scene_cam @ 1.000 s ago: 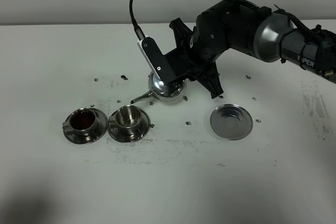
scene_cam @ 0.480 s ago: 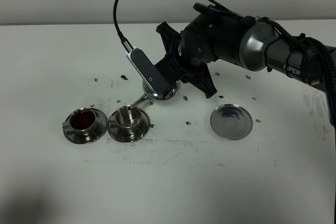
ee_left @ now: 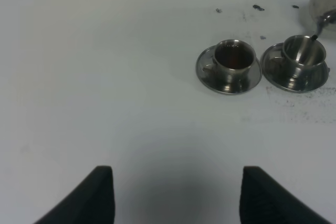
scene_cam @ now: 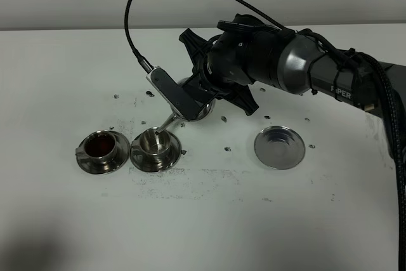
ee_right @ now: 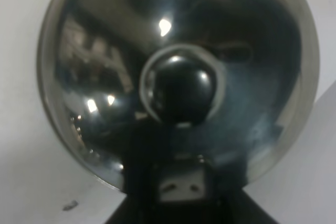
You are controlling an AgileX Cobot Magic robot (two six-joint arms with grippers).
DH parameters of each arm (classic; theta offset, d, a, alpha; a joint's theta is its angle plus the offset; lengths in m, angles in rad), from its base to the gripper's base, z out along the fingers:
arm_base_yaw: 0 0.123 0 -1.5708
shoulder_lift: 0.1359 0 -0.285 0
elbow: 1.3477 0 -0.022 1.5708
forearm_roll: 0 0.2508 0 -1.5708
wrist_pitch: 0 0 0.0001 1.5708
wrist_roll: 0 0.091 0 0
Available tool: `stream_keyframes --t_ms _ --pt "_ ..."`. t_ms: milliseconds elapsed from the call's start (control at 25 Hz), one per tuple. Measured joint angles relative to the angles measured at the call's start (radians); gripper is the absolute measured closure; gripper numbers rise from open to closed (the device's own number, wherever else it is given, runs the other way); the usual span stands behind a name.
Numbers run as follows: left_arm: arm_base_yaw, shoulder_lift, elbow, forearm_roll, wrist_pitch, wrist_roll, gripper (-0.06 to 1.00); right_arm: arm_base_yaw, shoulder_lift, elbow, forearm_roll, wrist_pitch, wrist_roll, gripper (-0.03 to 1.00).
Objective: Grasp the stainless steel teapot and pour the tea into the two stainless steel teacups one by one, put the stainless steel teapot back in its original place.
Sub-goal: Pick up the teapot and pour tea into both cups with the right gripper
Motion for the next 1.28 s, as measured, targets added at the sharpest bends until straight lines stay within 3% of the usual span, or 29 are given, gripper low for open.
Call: stream_keyframes --t_ms 480,1280 --pt "0.000 0.000 0.000 0.000 0.000 0.000 0.43 0.028 0.000 0.000 -0.123 -0.019 0.000 0.76" --pt "0.000 0.000 0.000 0.000 0.000 0.000 0.43 0.049 0.000 0.000 -0.221 -0.063 0.000 0.76"
